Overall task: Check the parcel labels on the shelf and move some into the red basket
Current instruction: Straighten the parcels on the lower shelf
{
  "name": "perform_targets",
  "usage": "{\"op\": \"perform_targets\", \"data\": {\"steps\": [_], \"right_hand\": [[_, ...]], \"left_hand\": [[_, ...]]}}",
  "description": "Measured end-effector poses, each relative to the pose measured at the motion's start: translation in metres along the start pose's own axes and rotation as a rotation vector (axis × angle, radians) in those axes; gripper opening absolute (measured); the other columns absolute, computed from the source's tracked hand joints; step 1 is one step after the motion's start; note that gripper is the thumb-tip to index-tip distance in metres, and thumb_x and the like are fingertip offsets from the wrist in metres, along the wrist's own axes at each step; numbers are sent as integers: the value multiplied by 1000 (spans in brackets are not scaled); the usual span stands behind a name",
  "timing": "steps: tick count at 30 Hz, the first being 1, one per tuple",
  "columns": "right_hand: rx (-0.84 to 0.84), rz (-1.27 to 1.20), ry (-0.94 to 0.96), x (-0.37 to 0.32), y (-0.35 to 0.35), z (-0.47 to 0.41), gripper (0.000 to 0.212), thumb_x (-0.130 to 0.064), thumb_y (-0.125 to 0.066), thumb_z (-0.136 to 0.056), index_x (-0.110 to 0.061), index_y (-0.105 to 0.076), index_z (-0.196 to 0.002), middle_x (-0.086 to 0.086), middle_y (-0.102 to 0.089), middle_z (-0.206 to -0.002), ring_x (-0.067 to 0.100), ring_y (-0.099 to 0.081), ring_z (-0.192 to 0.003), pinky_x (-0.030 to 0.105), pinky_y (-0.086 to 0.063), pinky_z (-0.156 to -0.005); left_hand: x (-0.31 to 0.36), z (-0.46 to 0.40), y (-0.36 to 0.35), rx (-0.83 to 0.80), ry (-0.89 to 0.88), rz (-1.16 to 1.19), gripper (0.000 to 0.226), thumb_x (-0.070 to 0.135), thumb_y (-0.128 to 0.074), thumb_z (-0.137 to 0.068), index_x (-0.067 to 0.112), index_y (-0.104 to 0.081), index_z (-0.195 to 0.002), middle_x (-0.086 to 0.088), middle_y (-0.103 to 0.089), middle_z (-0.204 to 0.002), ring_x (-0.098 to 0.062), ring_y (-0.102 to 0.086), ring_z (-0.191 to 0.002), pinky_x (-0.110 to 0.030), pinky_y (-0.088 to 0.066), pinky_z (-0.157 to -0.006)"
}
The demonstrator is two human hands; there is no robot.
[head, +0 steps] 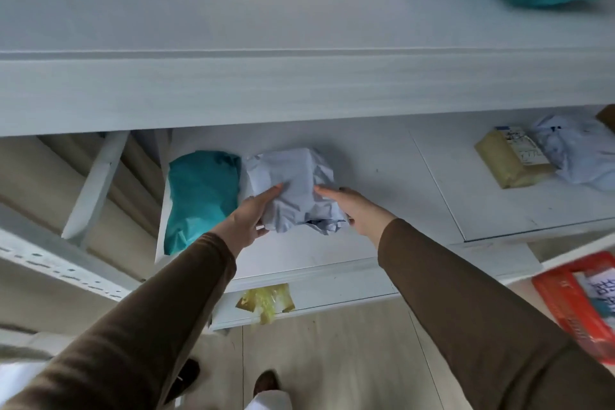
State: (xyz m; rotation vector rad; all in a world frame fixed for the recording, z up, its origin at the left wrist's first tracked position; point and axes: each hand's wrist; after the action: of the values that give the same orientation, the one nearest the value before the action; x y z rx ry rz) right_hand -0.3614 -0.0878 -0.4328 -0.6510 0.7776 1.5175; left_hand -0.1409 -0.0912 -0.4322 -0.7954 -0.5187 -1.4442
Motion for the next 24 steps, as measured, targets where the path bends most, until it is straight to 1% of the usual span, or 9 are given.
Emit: {"op": "perform_targets", "data": {"steps": [3, 7, 10, 13, 15, 17, 20, 22, 24], "right_hand": [[-45, 29, 45, 0, 6, 33, 42, -44, -75, -89, -18, -71, -122, -1, -78, -111, 9, -71, -90, 19, -51, -73], [-62, -15, 106, 9, 30, 75, 16, -37, -68, -96, -23, -70, -104, -8, -74, -87, -3, -70, -59, 7, -46, -46], [-39, -10, 158, 16, 48, 114, 16, -42, -70, -94, -28, -66, -101, -12, -72, -83, -5, -67, -58, 8, -45, -44], [-8, -4, 232, 26, 67, 146, 35, -46, -73, -91, -23, -70, -117, -6, -77, -100, 6, -73, -83, 14, -50, -58], [-2, -21, 314, 37, 81, 164, 36, -38, -75, -91, -21, -69, -122, -1, -79, -110, 17, -76, -97, 18, -56, -67], [-20, -14, 390, 49, 96, 180, 34, -28, -76, -91, -20, -68, -123, 0, -78, -114, 19, -76, -104, 25, -60, -83], [-64, 11, 454, 67, 115, 201, 38, -18, -77, -90, -24, -64, -126, -2, -77, -118, 15, -75, -105, 27, -60, -86], [-83, 16, 469, 78, 127, 209, 45, -12, -77, -90, -24, -61, -130, 1, -75, -121, 18, -73, -109, 32, -60, -92], [-108, 27, 479, 87, 136, 215, 51, -7, -77, -89, -23, -57, -134, 2, -74, -124, 19, -72, -112, 33, -59, -94]], "left_hand": [[-4, 17, -5, -11, 14, 11, 48, 46, -80, -85, 15, -62, -117, -8, -72, -118, -25, -67, -106, -42, -48, -110], [-13, 52, -20, -49, -1, -1, 52, 51, -79, -85, 18, -63, -122, -9, -71, -125, -28, -66, -116, -42, -48, -109], [-22, 81, -39, -71, -20, -33, 62, 58, -79, -82, 18, -64, -127, -10, -72, -124, -27, -68, -112, -40, -50, -102], [-33, 111, -63, -80, -61, -37, 63, 57, -79, -82, 17, -65, -129, -8, -73, -124, -26, -69, -111, -38, -53, -98], [-42, 128, -79, -86, -116, -42, 59, 51, -77, -86, 17, -65, -132, -7, -74, -127, -24, -69, -111, -40, -51, -105], [-52, 145, -92, -109, -172, -29, 59, 43, -78, -87, 17, -60, -137, -6, -74, -129, -24, -70, -109, -43, -53, -106], [-65, 165, -104, -166, -279, -33, 76, 35, -83, -80, 24, -49, -147, -2, -74, -128, -23, -72, -112, -41, -60, -90], [-75, 176, -113, -202, -366, -69, 83, 33, -84, -77, 26, -43, -149, 1, -72, -132, -23, -72, -116, -40, -60, -91], [-83, 186, -120, -232, -452, -88, 80, 24, -85, -78, 24, -44, -147, -1, -72, -133, -24, -71, -119, -36, -61, -91]]}}
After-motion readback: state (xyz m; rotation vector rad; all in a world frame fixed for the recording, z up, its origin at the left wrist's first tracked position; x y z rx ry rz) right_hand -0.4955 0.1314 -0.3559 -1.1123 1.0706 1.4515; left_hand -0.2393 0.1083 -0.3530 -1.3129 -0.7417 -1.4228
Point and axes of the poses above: each hand's wrist, its own z-axis away from the middle knuckle, its own y-axis out of the back of the hand, x = y × z
